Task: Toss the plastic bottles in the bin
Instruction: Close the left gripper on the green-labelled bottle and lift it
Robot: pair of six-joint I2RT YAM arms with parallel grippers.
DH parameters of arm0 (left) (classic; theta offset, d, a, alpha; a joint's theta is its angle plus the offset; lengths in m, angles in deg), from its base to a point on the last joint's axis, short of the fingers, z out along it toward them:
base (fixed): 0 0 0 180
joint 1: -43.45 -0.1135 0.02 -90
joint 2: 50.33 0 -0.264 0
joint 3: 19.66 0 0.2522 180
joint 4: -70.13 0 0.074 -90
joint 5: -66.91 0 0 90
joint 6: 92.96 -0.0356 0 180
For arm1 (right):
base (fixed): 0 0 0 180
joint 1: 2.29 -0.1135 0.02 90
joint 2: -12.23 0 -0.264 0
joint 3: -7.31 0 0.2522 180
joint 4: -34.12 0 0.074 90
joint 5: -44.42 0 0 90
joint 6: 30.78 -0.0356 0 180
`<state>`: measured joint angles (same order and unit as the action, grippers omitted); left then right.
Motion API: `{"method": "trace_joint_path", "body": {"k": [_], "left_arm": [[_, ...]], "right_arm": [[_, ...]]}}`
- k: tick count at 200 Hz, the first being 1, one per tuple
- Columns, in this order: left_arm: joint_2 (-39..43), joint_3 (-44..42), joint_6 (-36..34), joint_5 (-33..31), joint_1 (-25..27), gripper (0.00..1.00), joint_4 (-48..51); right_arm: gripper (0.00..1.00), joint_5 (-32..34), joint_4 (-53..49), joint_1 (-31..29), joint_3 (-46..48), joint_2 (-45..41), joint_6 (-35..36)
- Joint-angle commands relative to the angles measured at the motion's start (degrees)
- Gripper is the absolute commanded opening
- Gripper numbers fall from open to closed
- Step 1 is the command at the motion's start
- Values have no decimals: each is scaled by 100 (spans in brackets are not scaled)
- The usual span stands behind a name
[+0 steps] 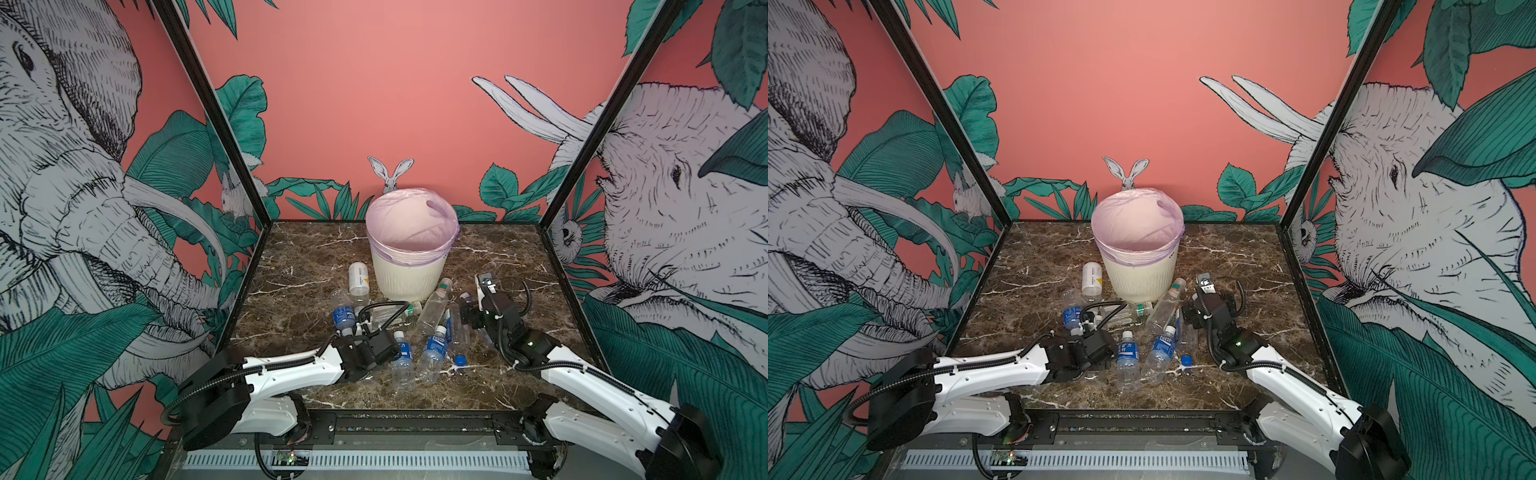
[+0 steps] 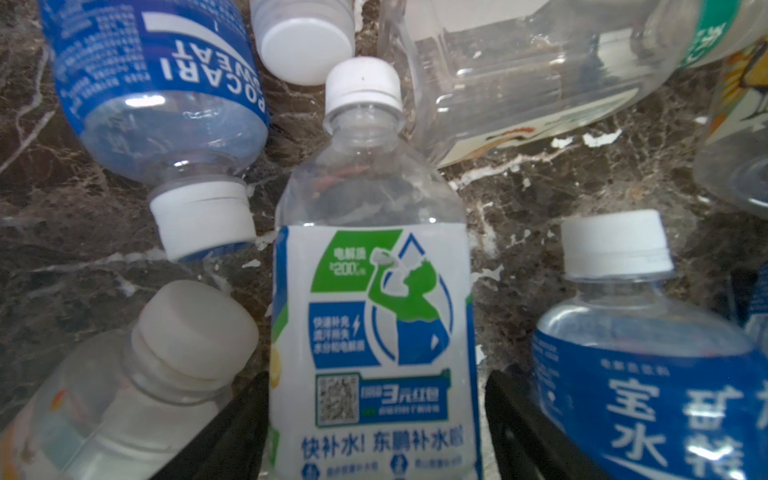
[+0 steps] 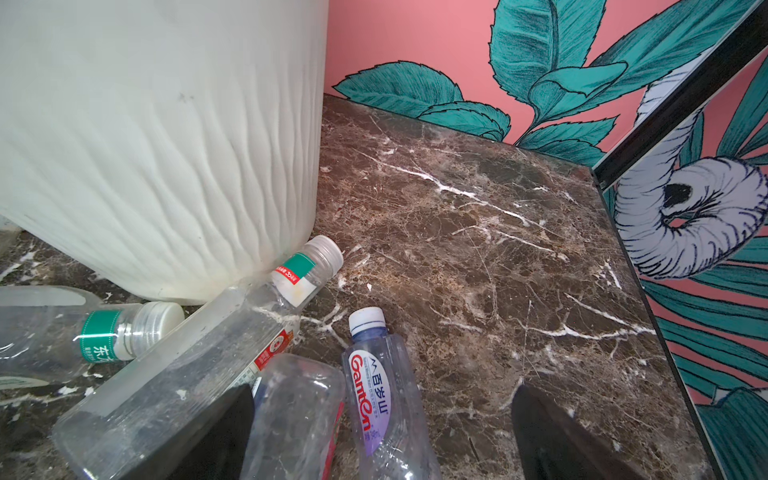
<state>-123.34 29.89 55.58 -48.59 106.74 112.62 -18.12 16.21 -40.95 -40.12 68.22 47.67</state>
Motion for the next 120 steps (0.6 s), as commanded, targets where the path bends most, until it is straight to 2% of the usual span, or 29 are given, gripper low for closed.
{"method": "trace_joint_path", "body": {"k": [1,37,68,120], "left_arm": [[-108,-64,214,-8,26,81,56],[-109,-101,216,10,26,77,-9],[-29,-117,193,28,34,66,-8],[429,26,177,-82,149,57,457]], "right_arm": [[99,118,89,-37,-151,4,3],[96,119,89,-31,-140,9,4],[91,106,112,-35,-130,9,12],[87,163,122,-33,-118,17,-66]]}}
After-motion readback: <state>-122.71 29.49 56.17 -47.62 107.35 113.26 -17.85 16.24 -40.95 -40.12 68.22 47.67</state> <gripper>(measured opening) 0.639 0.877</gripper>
